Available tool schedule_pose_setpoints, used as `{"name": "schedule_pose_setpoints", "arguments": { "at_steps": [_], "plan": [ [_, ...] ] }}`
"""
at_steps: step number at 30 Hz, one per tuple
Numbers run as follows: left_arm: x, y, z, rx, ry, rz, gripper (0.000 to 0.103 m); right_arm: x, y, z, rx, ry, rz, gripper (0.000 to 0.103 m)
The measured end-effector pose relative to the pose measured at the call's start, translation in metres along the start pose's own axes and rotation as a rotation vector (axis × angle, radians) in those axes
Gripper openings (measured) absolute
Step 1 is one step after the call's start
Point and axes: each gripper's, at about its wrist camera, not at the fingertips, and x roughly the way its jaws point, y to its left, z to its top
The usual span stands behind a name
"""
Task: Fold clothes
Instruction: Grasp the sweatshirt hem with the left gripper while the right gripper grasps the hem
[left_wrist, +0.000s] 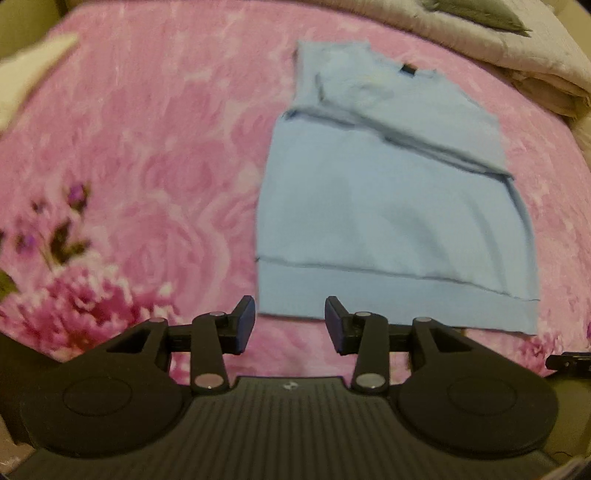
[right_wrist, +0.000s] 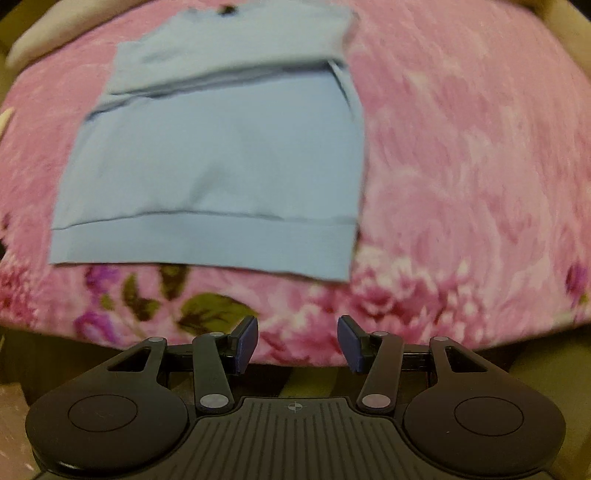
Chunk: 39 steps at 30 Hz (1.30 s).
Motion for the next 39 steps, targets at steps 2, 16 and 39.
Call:
{"name": "schedule_pose_setpoints", "arguments": {
  "at_steps": [2,16,39],
  "plan": [
    [0.019,0.019,0.0,-0.033,0.022,-0.081,0.036,0.017,-0.017,-0.002,0.063,0.002,0.032,0.052],
    [0.109,0.104,0.014,-0.387,-0.038,-0.423,0.042,0.065,-0.115,0.001,0.511,-0.25,0.363,0.052],
    [0.127,0.115,0.015,-0.413,-0.073,-0.61,0.03,0.089,-0.124,0.026,0.423,-0.261,0.535,0.033]
  ]
}}
